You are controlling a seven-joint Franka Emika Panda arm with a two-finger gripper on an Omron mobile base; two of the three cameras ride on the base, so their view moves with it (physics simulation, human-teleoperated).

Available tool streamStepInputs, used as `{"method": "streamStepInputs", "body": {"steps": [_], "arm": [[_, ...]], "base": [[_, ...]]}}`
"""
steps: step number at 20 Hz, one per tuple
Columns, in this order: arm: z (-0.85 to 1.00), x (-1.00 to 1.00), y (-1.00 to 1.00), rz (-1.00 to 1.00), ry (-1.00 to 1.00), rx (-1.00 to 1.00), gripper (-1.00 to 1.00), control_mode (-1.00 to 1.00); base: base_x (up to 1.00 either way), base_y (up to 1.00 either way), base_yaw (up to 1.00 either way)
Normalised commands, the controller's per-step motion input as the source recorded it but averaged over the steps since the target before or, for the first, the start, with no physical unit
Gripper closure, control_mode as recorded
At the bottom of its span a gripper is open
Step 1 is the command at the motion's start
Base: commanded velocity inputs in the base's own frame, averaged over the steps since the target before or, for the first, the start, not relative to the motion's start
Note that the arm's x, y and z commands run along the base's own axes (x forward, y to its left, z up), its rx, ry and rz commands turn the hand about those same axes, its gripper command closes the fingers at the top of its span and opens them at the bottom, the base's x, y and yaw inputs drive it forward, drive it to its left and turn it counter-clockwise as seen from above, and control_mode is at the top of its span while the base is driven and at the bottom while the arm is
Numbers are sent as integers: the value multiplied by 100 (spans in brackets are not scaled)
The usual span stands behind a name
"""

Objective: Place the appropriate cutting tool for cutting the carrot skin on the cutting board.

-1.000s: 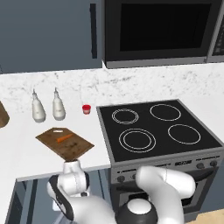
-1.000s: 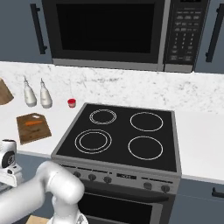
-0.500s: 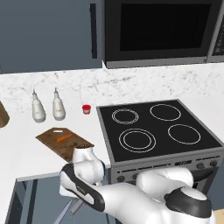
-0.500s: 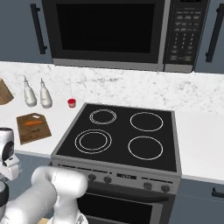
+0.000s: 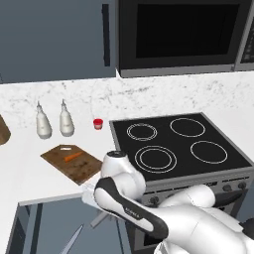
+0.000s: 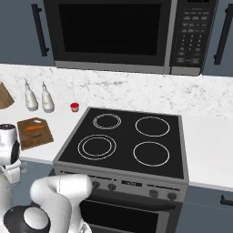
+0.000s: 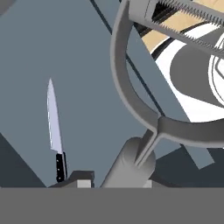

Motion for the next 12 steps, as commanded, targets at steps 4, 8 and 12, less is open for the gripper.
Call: {"method": "streamStepInputs", "body": {"steps": [4, 8, 12], "arm": [[59, 28, -22, -18, -2, 0, 100, -100], [67, 49, -9, -14, -1, 0, 100, -100], [47, 67, -1, -13, 0, 0, 100, -100]], "base": [[0, 0, 0], [0, 0, 0], [0, 0, 0]]}}
